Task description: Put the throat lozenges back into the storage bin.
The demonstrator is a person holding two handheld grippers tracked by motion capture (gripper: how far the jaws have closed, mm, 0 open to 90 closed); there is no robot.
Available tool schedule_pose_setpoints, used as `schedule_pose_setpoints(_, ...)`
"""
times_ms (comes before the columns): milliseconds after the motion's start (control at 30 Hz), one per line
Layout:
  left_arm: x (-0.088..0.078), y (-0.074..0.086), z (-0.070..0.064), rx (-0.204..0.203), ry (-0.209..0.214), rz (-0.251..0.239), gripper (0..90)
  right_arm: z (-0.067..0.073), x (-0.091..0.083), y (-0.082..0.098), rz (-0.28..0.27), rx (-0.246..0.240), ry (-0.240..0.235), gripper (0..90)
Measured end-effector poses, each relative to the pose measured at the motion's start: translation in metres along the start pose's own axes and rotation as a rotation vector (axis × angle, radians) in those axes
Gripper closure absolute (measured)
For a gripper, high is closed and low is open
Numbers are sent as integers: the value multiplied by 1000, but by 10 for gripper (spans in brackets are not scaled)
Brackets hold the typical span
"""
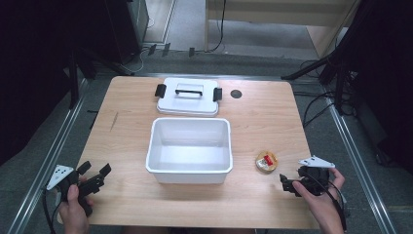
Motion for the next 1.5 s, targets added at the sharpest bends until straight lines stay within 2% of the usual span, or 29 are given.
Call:
schedule_pose_setpoints(100,0,0,0,1,1,-1,139,4,-1,-10,58,-43,2,30)
schedule_pose_setpoints(300,0,0,0,-1,2,-1,139,13,7,-26,209,-127,-1,30)
schedule_pose_setpoints(333,0,0,0,0,3,0,139,15,8,-29,234,-133,10,30)
schedule_pose_setpoints(533,0,0,0,0,4,1,139,26,11,-46,332,-182,3,20)
schedule_pose_setpoints(667,0,0,1,-3,6,4,139,36,15,-58,409,-209,-18,0)
schedule_pose_setpoints(800,0,0,1,-7,10,3,139,45,20,-70,482,-206,-11,0)
schedule_pose_setpoints(1100,0,0,1,-8,12,5,139,56,34,-88,556,-169,-35,0)
schedule_pose_setpoints(1267,0,0,1,-9,12,4,139,53,48,-94,597,-117,-27,0)
schedule_pose_setpoints(1367,1,0,1,-10,12,4,139,51,56,-99,600,-69,-19,2)
schedule_pose_setpoints(1500,1,0,1,-10,14,6,139,53,62,-104,604,-40,-25,45)
Point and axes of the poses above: each handheld gripper's, and its own axes: x roughly forward along the jaws, y roughly out of its underside, z roughly to its left, the point moved 2 cm from there along x, roughly forward along the jaws, and after that the axes turned 6 degrees about z, right-handed, at the moved point
